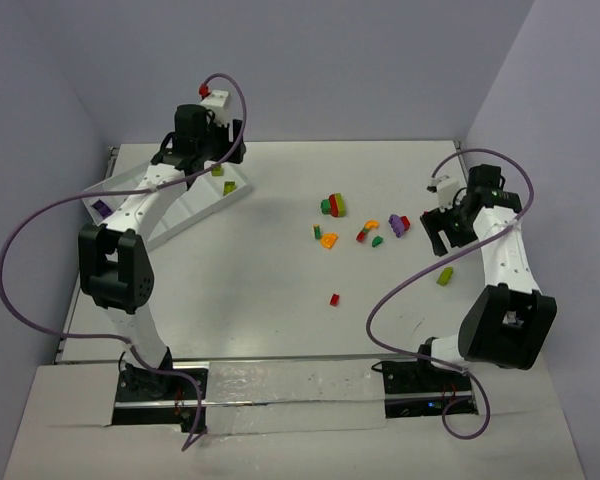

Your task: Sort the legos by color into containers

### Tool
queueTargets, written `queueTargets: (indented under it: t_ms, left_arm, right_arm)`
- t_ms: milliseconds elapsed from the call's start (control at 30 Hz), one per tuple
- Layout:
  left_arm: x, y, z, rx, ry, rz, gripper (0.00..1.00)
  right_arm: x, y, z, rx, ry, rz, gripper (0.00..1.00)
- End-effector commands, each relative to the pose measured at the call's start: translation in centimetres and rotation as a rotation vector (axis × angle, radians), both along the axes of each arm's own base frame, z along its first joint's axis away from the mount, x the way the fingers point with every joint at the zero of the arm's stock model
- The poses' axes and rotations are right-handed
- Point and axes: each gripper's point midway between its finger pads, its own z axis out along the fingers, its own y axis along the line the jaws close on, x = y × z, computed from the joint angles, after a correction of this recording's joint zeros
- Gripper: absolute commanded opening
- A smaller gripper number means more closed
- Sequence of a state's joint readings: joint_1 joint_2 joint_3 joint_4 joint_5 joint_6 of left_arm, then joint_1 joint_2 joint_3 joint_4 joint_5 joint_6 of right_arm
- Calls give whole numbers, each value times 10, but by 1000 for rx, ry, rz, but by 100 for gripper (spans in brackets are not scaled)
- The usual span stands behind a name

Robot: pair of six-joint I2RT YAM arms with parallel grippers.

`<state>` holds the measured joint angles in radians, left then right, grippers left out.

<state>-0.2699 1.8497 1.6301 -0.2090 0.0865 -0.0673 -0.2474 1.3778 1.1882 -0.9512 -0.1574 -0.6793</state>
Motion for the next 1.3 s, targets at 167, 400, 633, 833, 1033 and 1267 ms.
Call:
queueTargets:
  t_ms: [167,400,633,833,1033,1267]
  left_arm:
    - [-26,-6,13,27,-53,-67,80]
    - [-36,-5,6,21,-54,-80,80]
    - [-38,-4,-1,26,-33,-79,80]
    - [-42,-5,1,19,-22,-86,80]
    - [-43,-3,-1,25,-13,-81,80]
    - [-44,-2,-3,32,-7,-75,80]
  right_arm:
    - [-36,-10,-37,26,265,-140,89]
    - [-43,-3,-65,77,332,-306,90]
    - [-48,-4,-92,82,399,-389,76]
    - [-42,-14,-102,56,389,-444,73]
    - [-38,-25,-109,19,372,-492,68]
    - [-28,-28,-116,19,345,-504,47]
